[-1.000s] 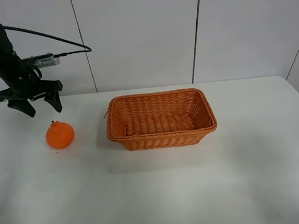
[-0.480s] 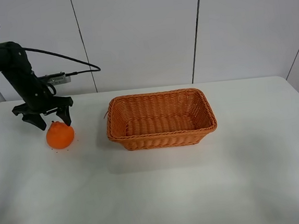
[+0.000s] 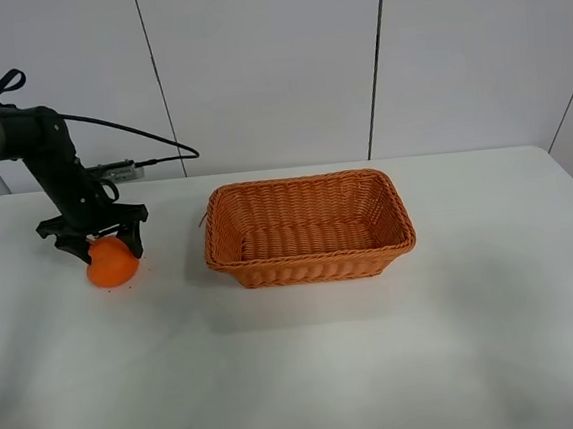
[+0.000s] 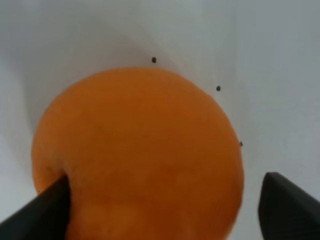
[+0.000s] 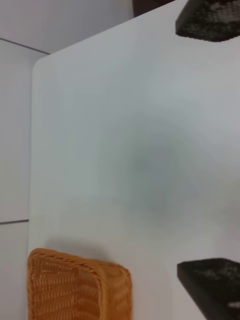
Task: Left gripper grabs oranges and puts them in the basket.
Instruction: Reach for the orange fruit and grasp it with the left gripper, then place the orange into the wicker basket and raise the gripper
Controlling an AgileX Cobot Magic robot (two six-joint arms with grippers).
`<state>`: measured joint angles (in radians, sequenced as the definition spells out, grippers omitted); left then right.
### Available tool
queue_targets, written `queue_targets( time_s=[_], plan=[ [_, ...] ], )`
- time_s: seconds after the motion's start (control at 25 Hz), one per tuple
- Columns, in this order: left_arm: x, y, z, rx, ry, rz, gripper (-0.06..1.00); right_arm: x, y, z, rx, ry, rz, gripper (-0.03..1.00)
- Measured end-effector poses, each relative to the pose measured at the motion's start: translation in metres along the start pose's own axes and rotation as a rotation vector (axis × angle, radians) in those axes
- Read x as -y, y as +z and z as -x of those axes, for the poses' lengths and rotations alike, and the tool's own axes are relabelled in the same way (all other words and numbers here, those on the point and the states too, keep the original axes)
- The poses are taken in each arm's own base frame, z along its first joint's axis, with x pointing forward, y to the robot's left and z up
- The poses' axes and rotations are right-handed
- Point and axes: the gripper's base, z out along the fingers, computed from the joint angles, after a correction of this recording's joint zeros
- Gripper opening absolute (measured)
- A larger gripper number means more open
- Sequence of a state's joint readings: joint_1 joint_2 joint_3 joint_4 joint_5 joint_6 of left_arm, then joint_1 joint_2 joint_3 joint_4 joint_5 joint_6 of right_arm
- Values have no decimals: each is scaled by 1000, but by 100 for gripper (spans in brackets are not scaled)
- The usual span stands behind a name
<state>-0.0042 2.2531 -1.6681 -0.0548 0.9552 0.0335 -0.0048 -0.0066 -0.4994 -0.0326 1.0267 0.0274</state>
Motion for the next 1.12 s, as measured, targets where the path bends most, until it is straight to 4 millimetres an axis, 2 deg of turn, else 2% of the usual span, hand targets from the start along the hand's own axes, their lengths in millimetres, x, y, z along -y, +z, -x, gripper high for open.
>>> queue_targets(
  time_s=[0.08, 0.16, 0.24, 0.32, 0.48, 0.68, 1.0, 1.12],
  plan=[
    [0, 1, 0, -3, 1, 2, 70, 0, 0, 0, 0, 0, 0, 69],
    [0, 1, 0, -3, 1, 2, 54, 0, 0, 0, 0, 0, 0, 69],
    [0, 1, 0, -4, 1, 2, 32, 0, 0, 0, 0, 0, 0, 69],
    [0, 1, 0, -6, 1, 2, 19, 0, 0, 0, 0, 0, 0, 69],
    [0, -2, 0, -3, 2, 2, 19, 0, 0, 0, 0, 0, 0, 69],
    [0, -32, 1, 32, 11, 13, 19, 0, 0, 0, 0, 0, 0, 69],
    [7, -147, -5, 206, 24, 9, 19, 0, 0, 0, 0, 0, 0, 69],
    [8, -174, -5, 285, 26, 8, 19, 0, 0, 0, 0, 0, 0, 69]
  ],
)
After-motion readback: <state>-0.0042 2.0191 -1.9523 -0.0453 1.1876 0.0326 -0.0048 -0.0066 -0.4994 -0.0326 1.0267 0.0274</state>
